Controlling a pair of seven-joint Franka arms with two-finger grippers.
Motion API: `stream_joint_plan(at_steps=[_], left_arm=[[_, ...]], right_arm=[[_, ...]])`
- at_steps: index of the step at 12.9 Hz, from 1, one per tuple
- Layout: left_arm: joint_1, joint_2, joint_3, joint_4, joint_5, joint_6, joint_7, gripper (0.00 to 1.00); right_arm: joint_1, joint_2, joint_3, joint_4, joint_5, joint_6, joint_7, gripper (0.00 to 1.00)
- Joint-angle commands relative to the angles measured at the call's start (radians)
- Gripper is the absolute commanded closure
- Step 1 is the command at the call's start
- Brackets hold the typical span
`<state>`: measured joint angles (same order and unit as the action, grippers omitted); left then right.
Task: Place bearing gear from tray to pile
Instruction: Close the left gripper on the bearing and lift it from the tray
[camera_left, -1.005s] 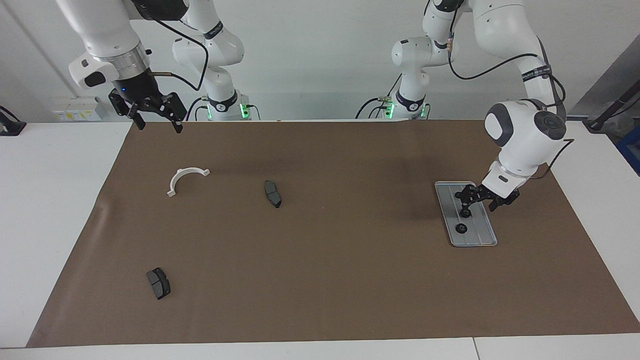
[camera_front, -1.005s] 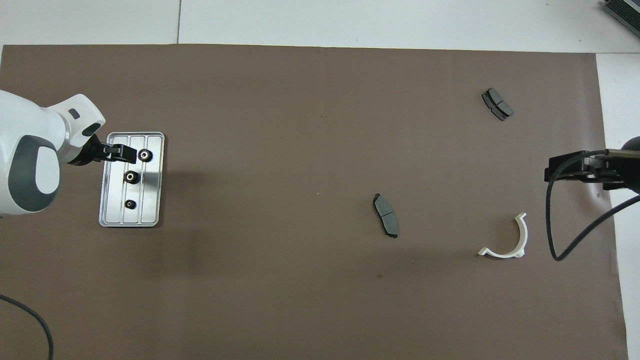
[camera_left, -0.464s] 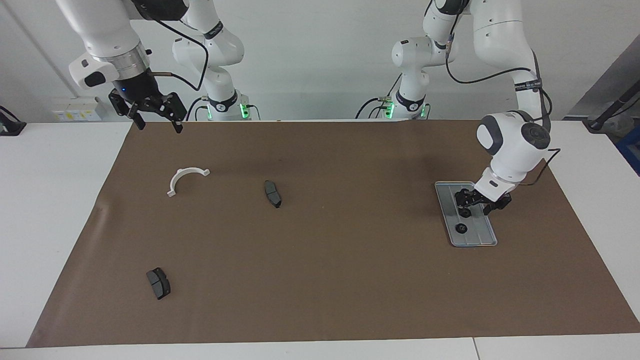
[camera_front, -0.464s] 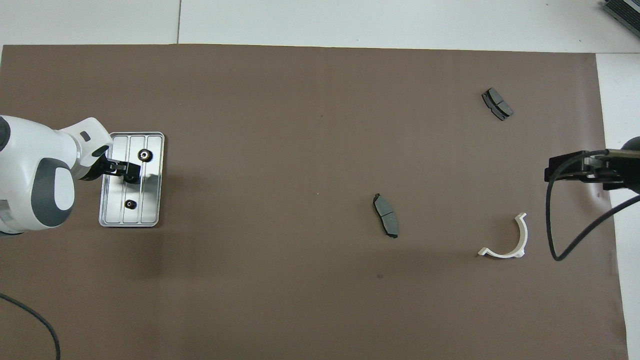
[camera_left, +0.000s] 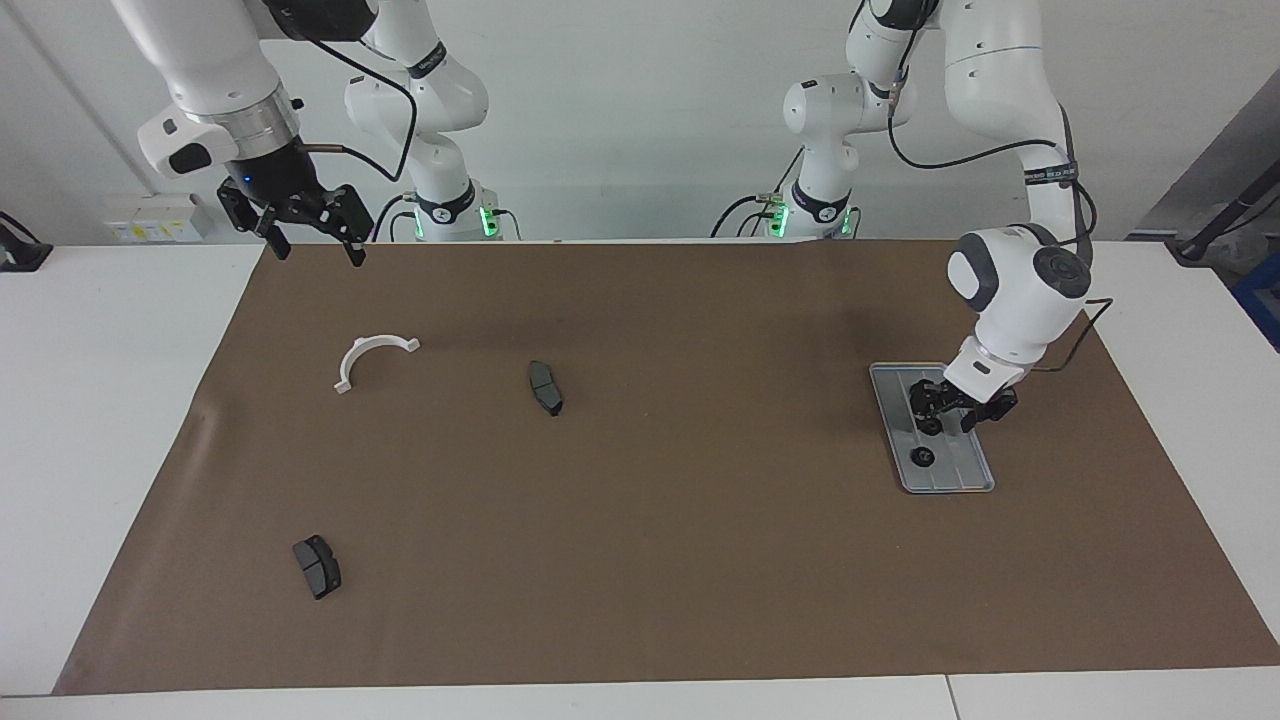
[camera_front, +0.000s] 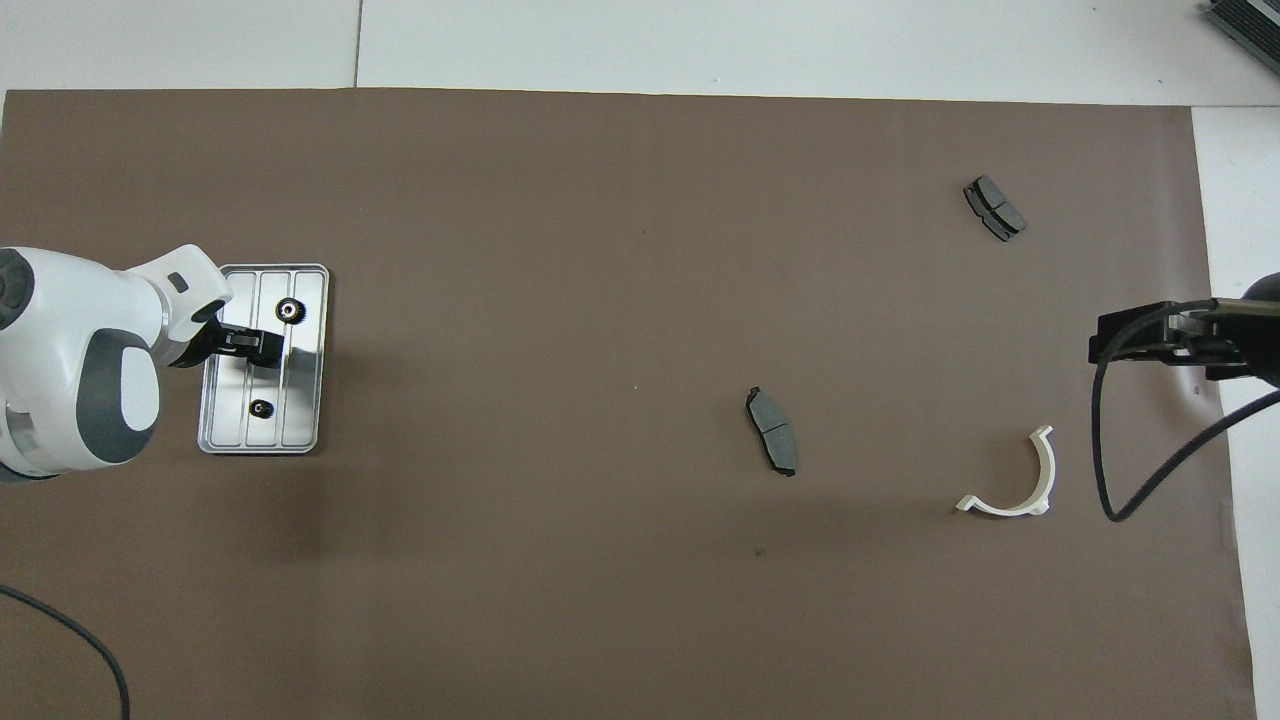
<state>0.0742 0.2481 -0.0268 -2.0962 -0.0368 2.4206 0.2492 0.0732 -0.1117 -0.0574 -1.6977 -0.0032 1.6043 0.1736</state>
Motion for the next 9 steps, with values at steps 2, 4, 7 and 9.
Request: stream_joint_plan(at_steps=[2, 4, 7, 9], left_arm=[[0.006, 0.002, -0.004, -0.036, -0.012, 0.067, -0.008, 0.25], [-0.005, 0.002, -0.004, -0.059, -0.012, 0.103, -0.039, 0.25], [-0.007, 0.002, -0.004, -0.064, -0.012, 0.117, -0.047, 0.27], [-0.007, 0.005, -0.004, -0.064, -0.012, 0.117, -0.047, 0.32]], right_arm=[[-0.004, -0.016, -0.001, -0.008, 0.029, -0.015, -0.023, 0.0], [-0.004, -0.017, -0.001, -0.008, 0.029, -0.015, -0.023, 0.0], [-0.004, -0.016, -0.001, -0.008, 0.029, -0.015, -0.023, 0.0], [-0.004, -0.016, -0.001, -0.008, 0.029, -0.015, -0.023, 0.0]])
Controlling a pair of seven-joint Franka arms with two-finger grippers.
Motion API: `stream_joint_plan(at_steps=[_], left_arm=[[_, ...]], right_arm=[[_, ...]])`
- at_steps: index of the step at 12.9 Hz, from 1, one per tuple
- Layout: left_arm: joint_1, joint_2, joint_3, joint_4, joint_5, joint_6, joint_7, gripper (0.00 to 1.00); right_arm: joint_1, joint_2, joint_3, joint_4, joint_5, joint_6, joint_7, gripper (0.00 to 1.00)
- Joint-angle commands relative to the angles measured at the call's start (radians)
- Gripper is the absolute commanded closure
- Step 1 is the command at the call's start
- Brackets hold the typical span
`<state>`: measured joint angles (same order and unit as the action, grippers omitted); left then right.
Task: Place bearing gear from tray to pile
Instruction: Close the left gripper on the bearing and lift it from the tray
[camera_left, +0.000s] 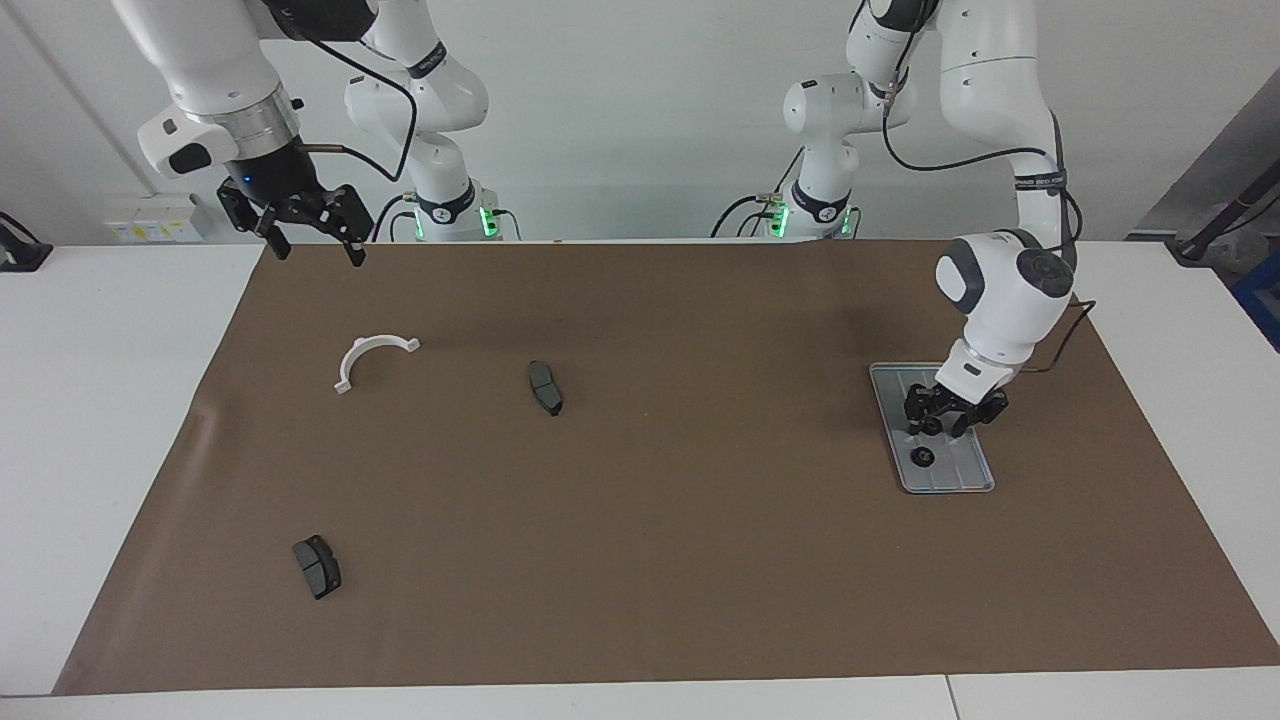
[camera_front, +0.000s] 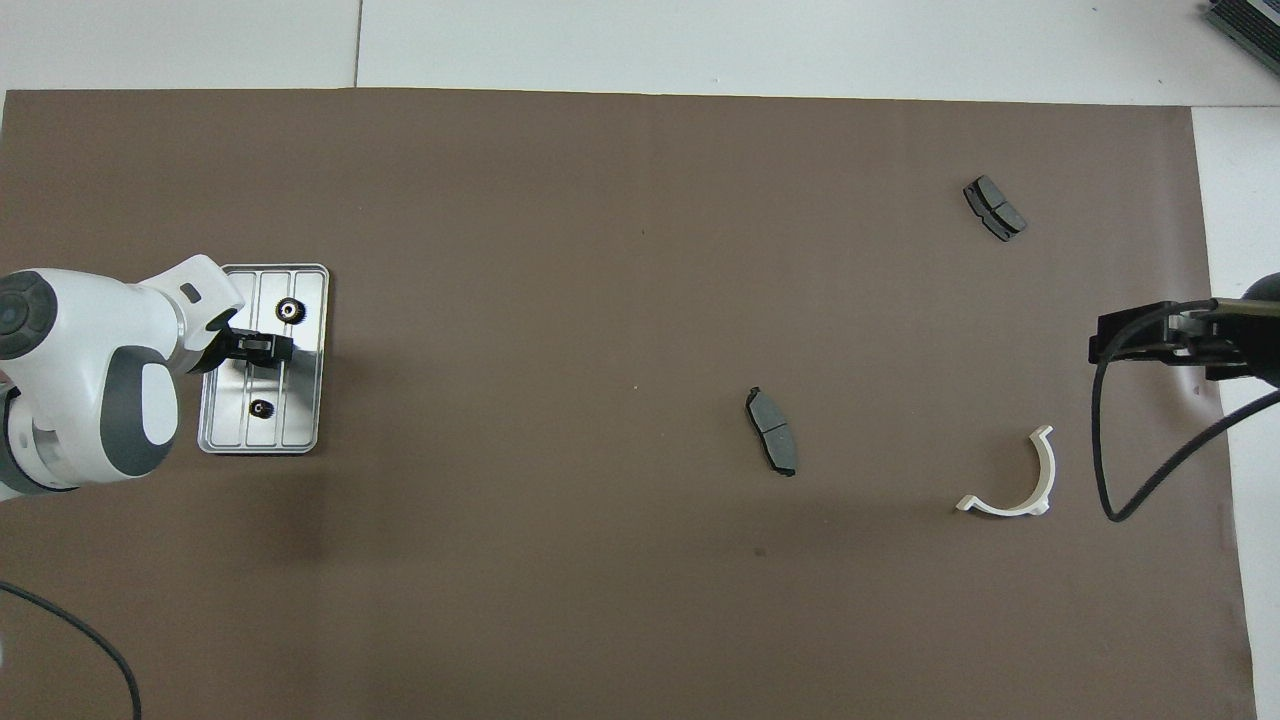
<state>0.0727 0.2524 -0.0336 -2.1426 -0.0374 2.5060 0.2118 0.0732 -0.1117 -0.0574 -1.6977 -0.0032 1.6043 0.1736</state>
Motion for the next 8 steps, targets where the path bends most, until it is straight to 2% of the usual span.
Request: stream_joint_plan(at_steps=[1, 4, 8], left_arm=[[-0.007, 0.001, 0.003, -0.019, -0.012, 0.03, -0.009, 0.34], [-0.007, 0.001, 0.003, -0.019, -0.012, 0.028, -0.009, 0.46], [-0.007, 0.001, 0.003, -0.019, -0.012, 0.019, -0.012, 0.48]], right_arm=[[-0.004, -0.017, -0.001, -0.008, 0.029, -0.015, -0.023, 0.0], [-0.006, -0.016, -0.001, -0.008, 0.029, -0.015, -0.023, 0.0], [-0.006, -0.017, -0.001, -0.008, 0.029, -0.015, -0.023, 0.0]])
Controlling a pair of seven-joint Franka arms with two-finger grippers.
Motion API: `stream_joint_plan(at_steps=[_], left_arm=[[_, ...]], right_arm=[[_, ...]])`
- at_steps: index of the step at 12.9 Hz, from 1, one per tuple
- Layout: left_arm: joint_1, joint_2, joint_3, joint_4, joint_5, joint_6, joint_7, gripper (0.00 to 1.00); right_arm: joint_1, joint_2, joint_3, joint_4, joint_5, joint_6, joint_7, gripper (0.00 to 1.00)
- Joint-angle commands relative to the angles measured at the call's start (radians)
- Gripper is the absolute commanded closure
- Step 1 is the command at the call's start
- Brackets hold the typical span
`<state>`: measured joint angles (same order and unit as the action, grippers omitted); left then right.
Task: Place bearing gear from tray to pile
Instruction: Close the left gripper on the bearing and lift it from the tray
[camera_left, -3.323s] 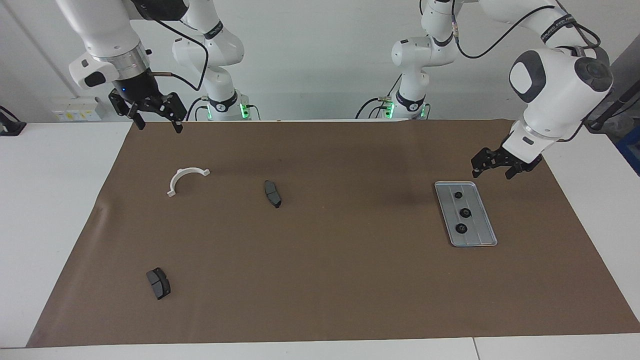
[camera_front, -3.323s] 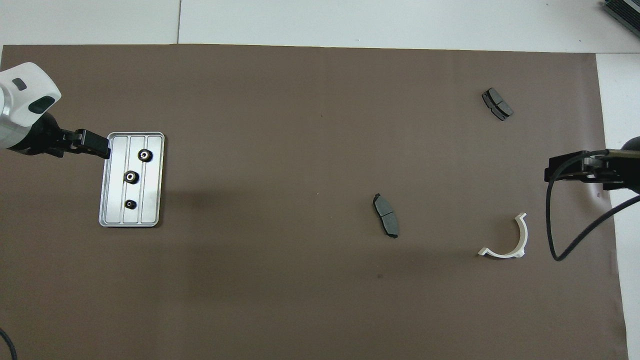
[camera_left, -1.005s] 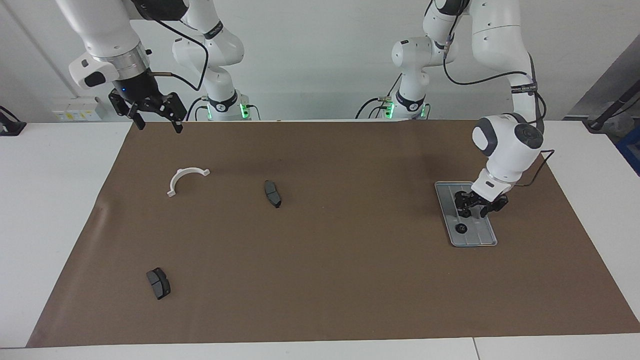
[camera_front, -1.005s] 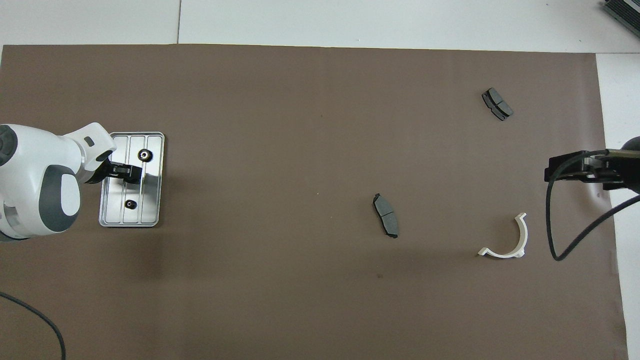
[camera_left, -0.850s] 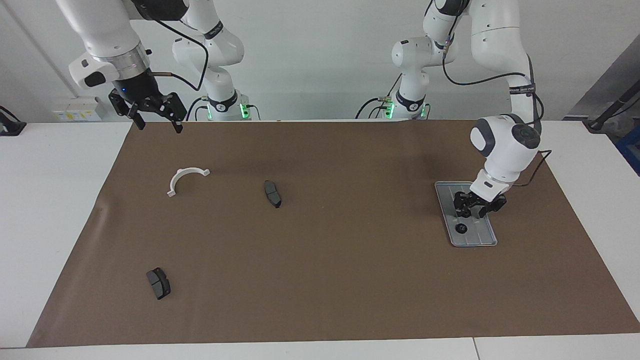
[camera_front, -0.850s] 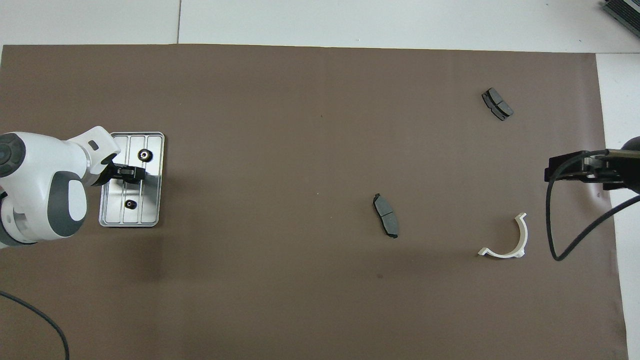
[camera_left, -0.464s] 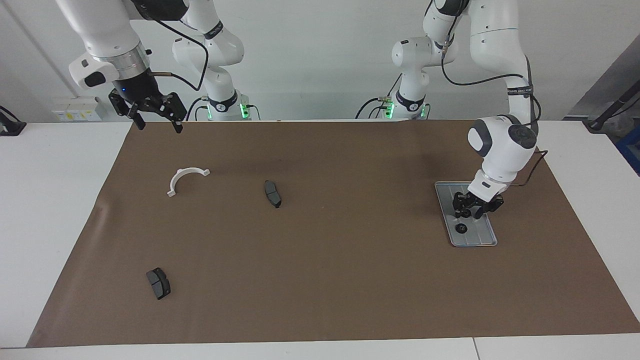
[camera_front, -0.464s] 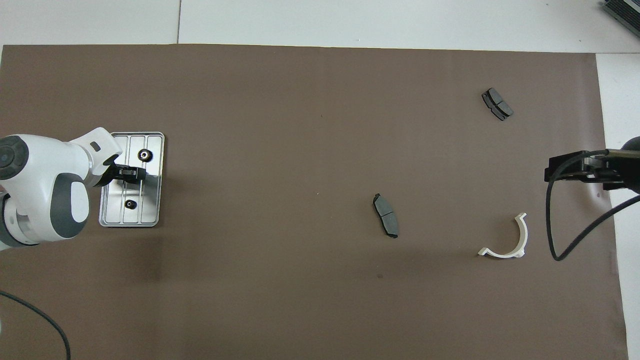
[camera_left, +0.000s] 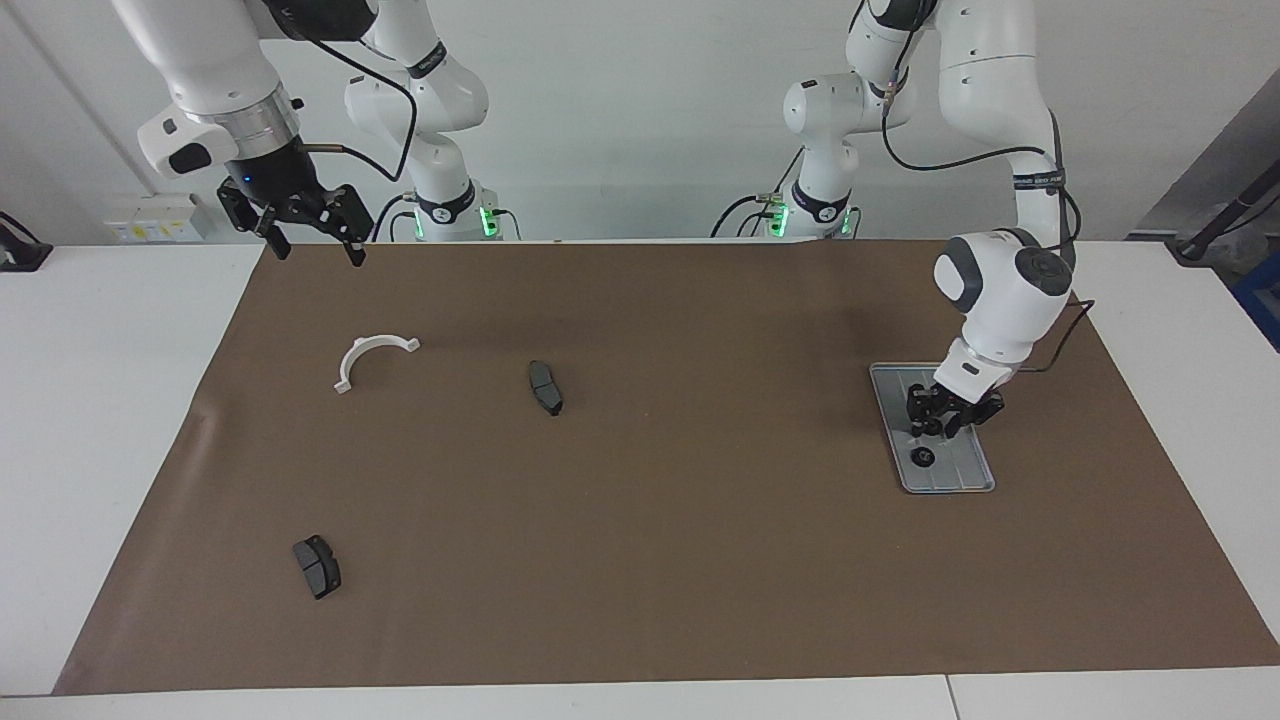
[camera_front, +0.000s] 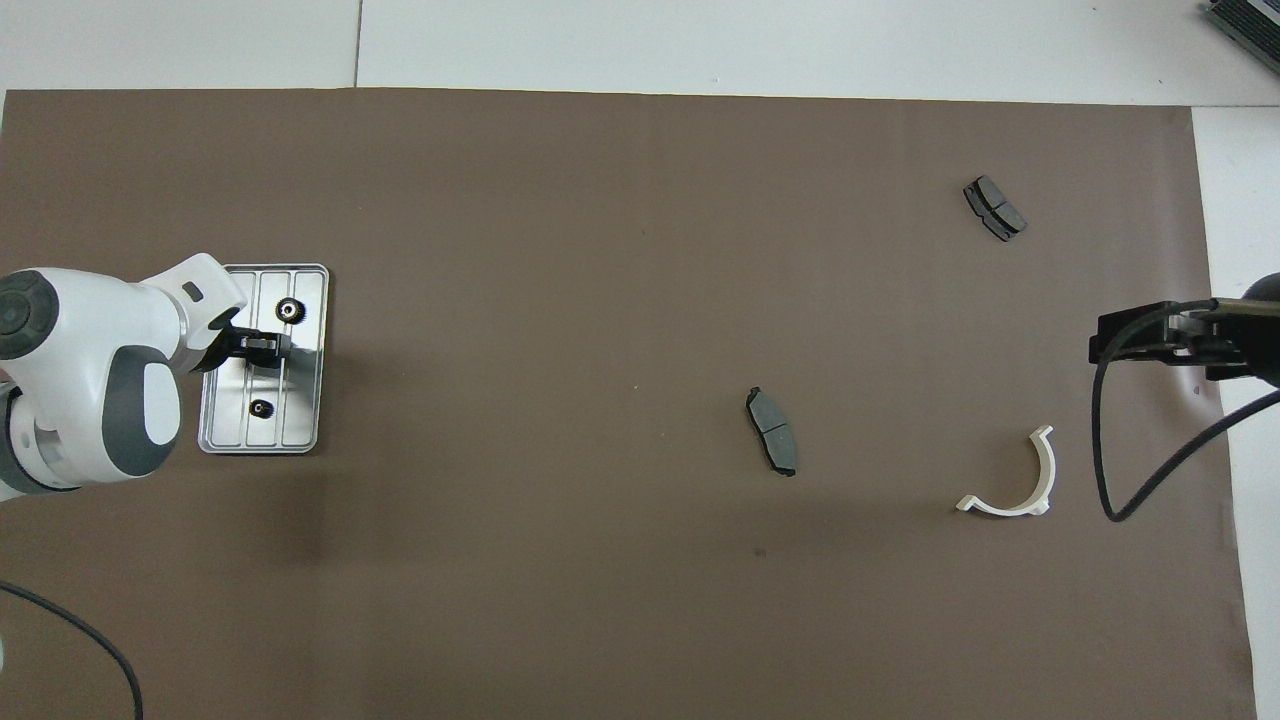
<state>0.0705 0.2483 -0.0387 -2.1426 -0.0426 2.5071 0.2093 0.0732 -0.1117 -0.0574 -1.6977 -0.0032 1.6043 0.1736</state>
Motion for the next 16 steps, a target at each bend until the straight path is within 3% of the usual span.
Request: stream_joint_plan(at_steps=[1, 5, 8, 16], left_arm=[[-0.005, 0.005, 0.008, -0.022, -0.007, 0.015, -0.008, 0.48], [-0.005, 0.002, 0.008, -0.031, -0.007, 0.015, -0.008, 0.48], [-0.003, 0.0, 0.008, -0.033, -0.007, 0.015, -0.008, 0.57], [0.0, 0.0, 0.008, -0.031, -0.007, 0.013, -0.008, 0.69]], right_arm=[[-0.004, -0.017, -0.001, -0.008, 0.029, -0.015, -0.023, 0.0], [-0.006, -0.016, -0.001, -0.008, 0.029, -0.015, -0.023, 0.0], [-0.004, -0.016, -0.001, -0.008, 0.029, -0.015, -0.023, 0.0], [-0.004, -0.016, -0.001, -0.008, 0.029, -0.015, -0.023, 0.0]])
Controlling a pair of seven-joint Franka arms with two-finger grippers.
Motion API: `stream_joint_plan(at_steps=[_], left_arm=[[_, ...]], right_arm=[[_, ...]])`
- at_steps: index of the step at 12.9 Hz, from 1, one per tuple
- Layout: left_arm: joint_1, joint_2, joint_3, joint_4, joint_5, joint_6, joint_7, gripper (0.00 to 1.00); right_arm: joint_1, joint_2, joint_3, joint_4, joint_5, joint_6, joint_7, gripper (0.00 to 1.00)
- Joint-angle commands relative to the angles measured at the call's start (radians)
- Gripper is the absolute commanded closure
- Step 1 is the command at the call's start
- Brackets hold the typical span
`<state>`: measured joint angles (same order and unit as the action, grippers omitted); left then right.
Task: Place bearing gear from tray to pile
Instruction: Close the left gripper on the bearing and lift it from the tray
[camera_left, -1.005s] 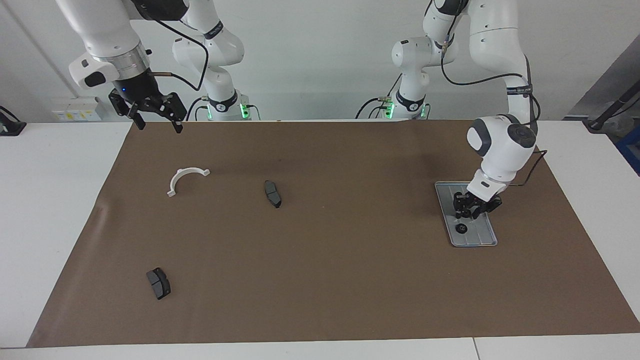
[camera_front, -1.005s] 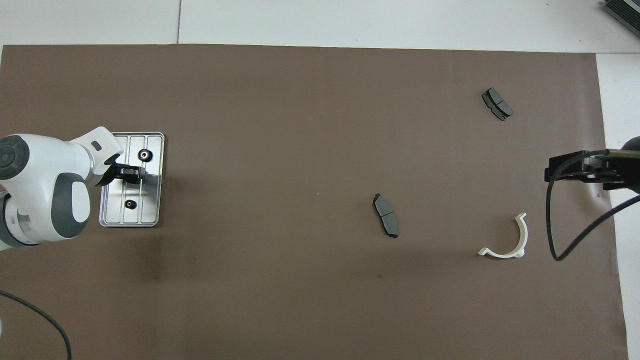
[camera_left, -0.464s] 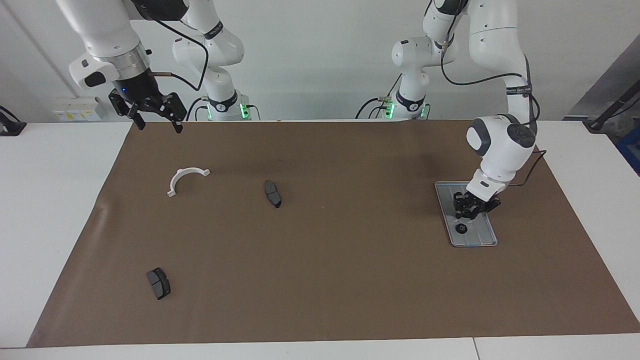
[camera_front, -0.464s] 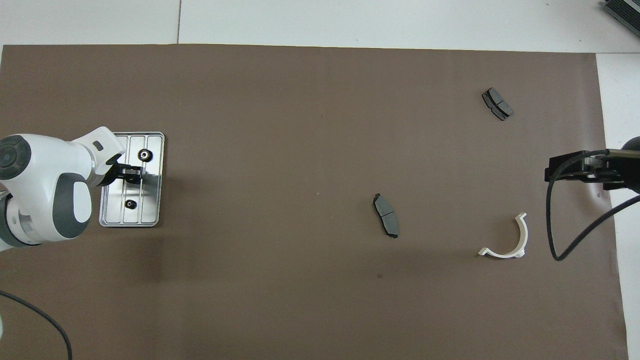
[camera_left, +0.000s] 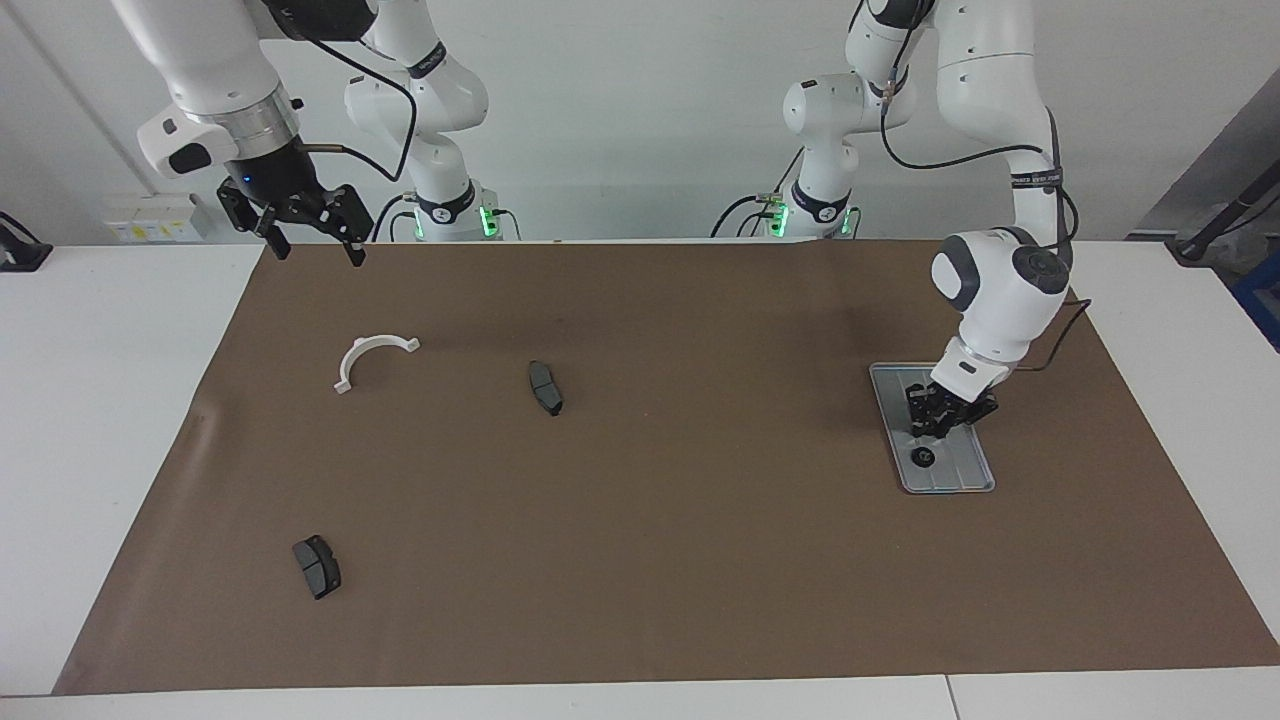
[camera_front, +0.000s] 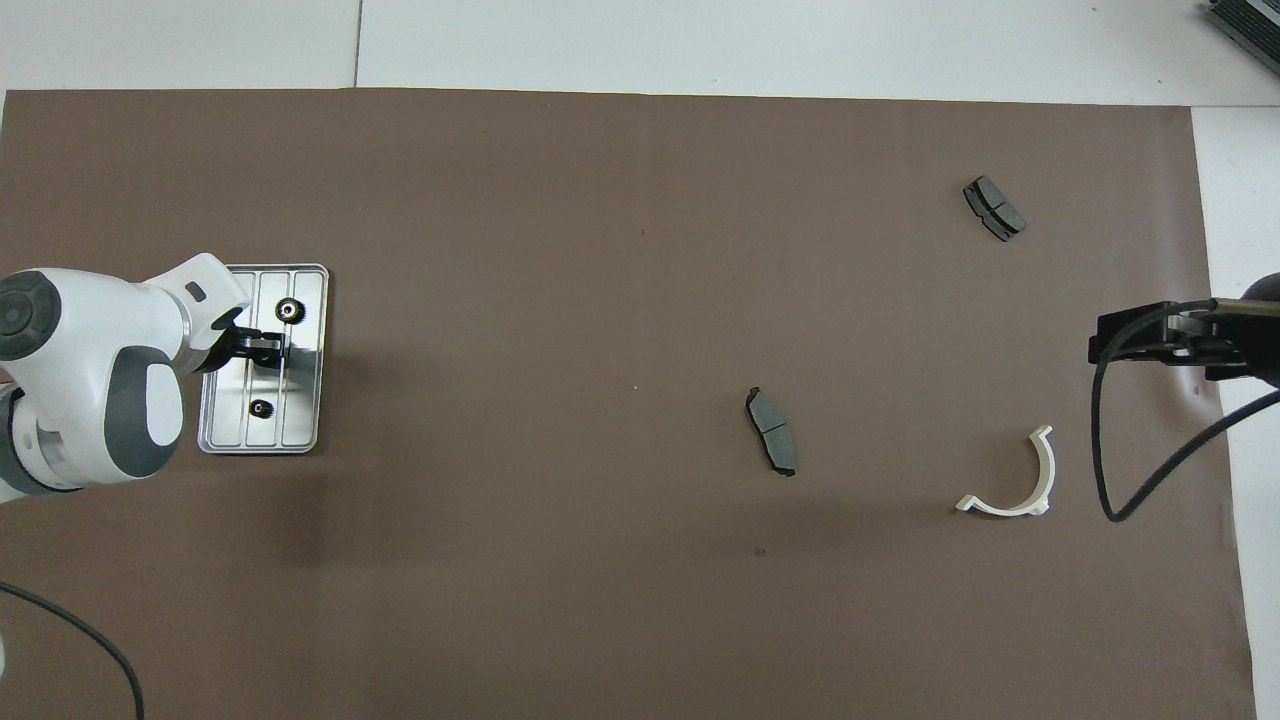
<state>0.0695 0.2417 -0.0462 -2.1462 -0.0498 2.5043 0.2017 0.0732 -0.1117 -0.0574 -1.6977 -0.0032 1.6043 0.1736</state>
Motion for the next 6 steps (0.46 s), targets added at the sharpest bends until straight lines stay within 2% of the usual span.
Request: stream_joint_plan(at_steps=[1, 4, 6], left_arm=[[0.001, 0.007, 0.015, -0.027, 0.001, 0.016, -0.001, 0.72], [0.001, 0.008, 0.015, -0.009, 0.001, -0.008, -0.001, 0.76], [0.001, 0.014, 0.015, 0.047, 0.001, -0.07, -0.002, 0.76]], right_arm=[[-0.006, -0.017, -0.001, -0.008, 0.029, -0.015, -0.023, 0.0], [-0.006, -0.017, -0.001, -0.008, 0.029, -0.015, -0.023, 0.0], [-0.004, -0.017, -0.001, -0.008, 0.029, -0.015, -0.023, 0.0]])
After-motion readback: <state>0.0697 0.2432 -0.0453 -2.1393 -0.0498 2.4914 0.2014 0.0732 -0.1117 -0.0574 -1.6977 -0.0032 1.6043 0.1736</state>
